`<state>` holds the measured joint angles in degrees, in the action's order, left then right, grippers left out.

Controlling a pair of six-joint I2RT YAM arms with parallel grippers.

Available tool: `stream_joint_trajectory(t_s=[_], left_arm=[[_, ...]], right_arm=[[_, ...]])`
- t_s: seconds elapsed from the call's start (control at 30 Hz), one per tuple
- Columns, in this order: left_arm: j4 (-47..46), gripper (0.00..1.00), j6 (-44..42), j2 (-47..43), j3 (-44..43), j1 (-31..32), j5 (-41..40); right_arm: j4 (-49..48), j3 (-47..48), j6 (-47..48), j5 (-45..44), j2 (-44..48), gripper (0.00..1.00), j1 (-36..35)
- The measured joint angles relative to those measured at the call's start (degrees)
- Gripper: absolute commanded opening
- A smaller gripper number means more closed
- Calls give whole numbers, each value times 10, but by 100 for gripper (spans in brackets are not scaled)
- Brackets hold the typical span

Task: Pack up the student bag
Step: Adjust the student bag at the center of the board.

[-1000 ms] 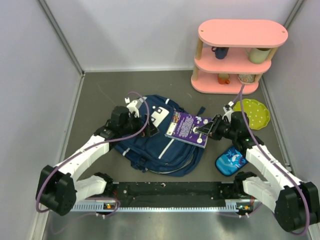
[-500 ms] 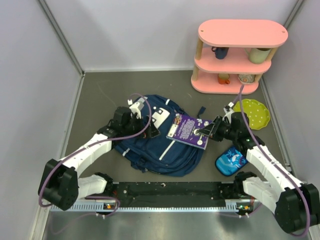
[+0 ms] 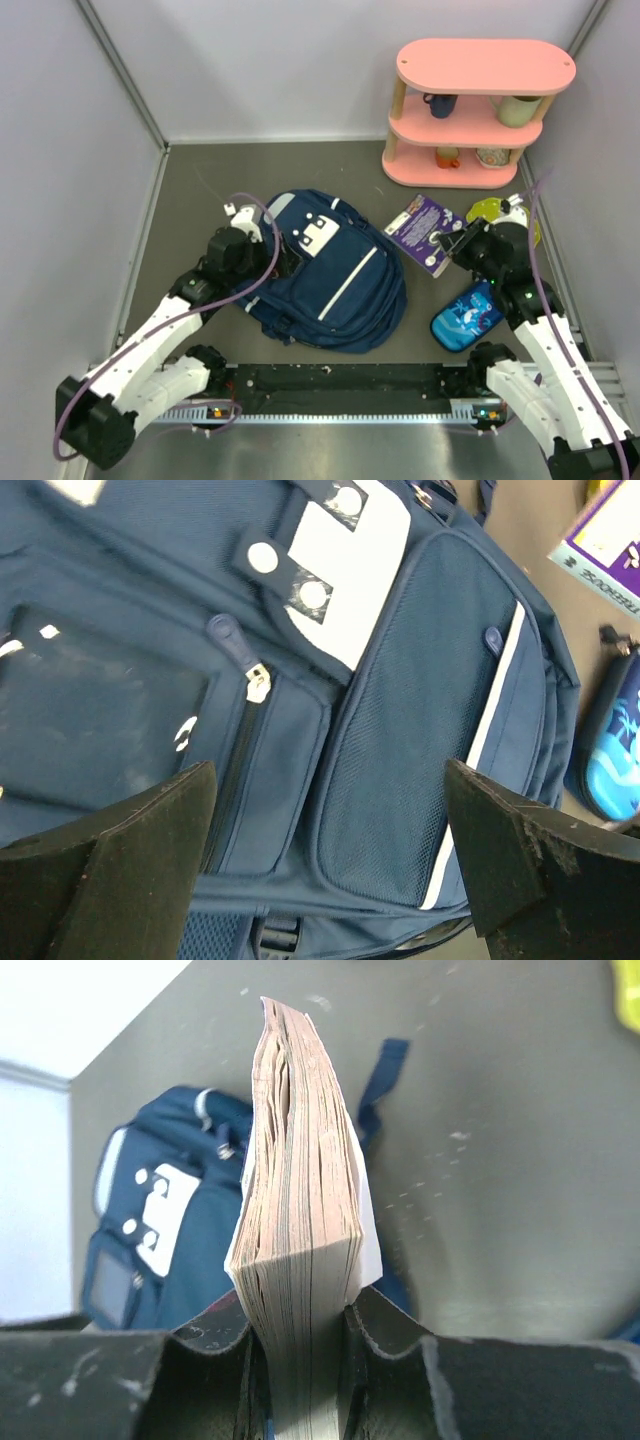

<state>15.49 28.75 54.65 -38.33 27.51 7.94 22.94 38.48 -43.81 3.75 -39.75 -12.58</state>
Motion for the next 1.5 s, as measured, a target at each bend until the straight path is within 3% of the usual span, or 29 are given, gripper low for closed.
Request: stream_joint_trajectory(t_s=[0.2, 0.33, 0.47, 0.63, 0.87, 1.03, 1.23, 1.5], left_arm=[[75, 99, 86, -142, 57, 32, -127], [137, 99, 154, -183, 104, 43, -179], [168, 99, 198, -175, 127, 49, -197], [134, 99, 219, -131, 142, 49, -212], [51, 99, 174, -48, 121, 22, -224], [26, 99, 108, 48, 50, -42, -210], [5, 99, 45, 146, -29, -107, -166], [19, 99, 6, 129, -52, -124, -134]], right_arm=[[83, 14, 34, -122, 16, 0, 0], [115, 14, 53, -151, 5, 0, 0], [120, 13, 68, -127, -28, 0, 0], [95, -11, 73, -52, -52, 0, 0], [23, -40, 52, -31, -59, 0, -35], [-33, -40, 29, -35, -101, 0, -101], [-50, -38, 10, -38, -125, 0, -121], [17, 1, 33, -62, -128, 0, -116]])
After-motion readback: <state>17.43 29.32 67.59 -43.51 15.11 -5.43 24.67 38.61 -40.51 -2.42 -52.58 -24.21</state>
